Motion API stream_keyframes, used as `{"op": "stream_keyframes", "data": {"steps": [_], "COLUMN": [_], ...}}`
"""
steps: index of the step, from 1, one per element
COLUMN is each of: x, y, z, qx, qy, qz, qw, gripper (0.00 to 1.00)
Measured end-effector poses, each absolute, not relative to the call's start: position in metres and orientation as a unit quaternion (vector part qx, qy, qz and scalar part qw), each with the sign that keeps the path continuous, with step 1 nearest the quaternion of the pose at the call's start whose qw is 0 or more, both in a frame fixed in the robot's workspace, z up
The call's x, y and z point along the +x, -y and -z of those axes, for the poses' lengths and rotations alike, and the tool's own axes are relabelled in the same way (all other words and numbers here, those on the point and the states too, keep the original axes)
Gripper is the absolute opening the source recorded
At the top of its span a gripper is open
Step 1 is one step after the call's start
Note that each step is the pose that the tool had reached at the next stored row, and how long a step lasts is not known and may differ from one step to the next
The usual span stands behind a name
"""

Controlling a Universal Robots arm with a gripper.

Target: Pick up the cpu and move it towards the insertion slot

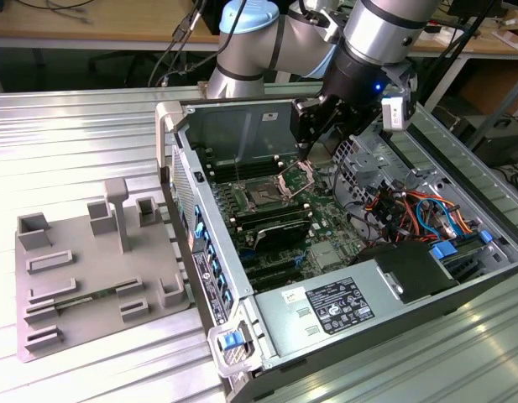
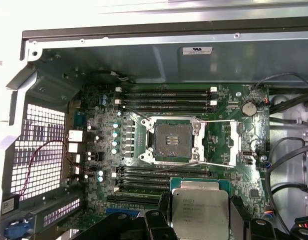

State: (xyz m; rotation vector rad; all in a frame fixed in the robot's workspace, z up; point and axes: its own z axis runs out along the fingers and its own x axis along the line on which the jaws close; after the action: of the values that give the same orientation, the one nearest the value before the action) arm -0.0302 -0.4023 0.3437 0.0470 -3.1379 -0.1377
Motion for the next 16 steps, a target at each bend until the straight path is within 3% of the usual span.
{"op": "stream_keyframes", "data": {"steps": [16], "x": [-0.0299], "y": [0.4015], "z": [-0.34], "qx": [0.015], "qy": [0.999], "qz": [0.044], "qw": [0.0], "gripper": [0.55]}}
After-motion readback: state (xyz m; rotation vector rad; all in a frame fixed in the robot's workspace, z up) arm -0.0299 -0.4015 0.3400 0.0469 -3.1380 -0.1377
